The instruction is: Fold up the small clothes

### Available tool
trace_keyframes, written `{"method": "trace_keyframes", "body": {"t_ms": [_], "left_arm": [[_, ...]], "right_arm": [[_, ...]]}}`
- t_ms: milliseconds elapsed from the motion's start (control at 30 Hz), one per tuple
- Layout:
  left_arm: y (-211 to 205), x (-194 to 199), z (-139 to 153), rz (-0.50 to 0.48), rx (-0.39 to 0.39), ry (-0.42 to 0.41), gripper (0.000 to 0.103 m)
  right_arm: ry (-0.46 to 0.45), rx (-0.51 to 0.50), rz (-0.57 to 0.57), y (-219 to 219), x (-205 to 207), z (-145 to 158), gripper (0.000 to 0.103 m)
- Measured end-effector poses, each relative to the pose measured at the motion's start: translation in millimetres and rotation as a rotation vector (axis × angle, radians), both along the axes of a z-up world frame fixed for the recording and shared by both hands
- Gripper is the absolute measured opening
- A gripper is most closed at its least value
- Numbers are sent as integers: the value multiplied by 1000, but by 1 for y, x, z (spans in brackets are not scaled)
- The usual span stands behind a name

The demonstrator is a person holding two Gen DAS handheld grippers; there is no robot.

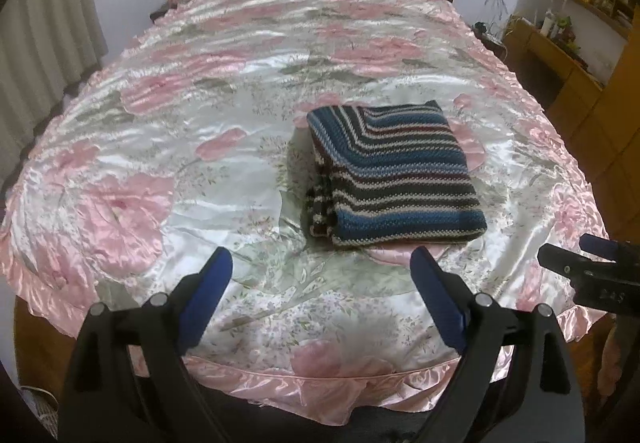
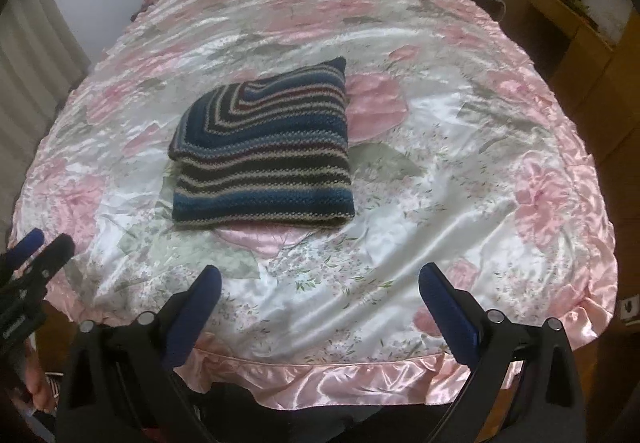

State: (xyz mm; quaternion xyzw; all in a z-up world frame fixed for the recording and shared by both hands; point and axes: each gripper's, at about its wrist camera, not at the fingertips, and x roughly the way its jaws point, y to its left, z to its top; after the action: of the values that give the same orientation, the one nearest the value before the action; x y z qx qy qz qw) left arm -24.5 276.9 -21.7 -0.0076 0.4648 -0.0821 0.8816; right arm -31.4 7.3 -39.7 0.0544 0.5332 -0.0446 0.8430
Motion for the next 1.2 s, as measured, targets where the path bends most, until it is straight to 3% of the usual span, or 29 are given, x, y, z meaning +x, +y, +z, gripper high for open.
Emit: {"method": "trace_keyframes", "body": {"t_ms": [267, 433, 667, 900, 1200], "left_arm": [[-1, -13, 22, -3, 18, -54, 91], [0, -15, 28, -6, 24, -65, 91], [-5, -18, 30, -10, 44, -76, 92], [-5, -19, 28, -12, 57, -71, 92], [-5, -16, 18, -4, 73, -43, 92]], "right_arm": [[-48, -17, 17, 4, -7, 20, 99], [-65, 32, 5, 0, -9, 26, 99], [-81, 6, 9, 6, -12, 31, 99], [-75, -98, 14, 13, -15, 30, 99], [-39, -80, 41, 20, -16, 18, 99]]}}
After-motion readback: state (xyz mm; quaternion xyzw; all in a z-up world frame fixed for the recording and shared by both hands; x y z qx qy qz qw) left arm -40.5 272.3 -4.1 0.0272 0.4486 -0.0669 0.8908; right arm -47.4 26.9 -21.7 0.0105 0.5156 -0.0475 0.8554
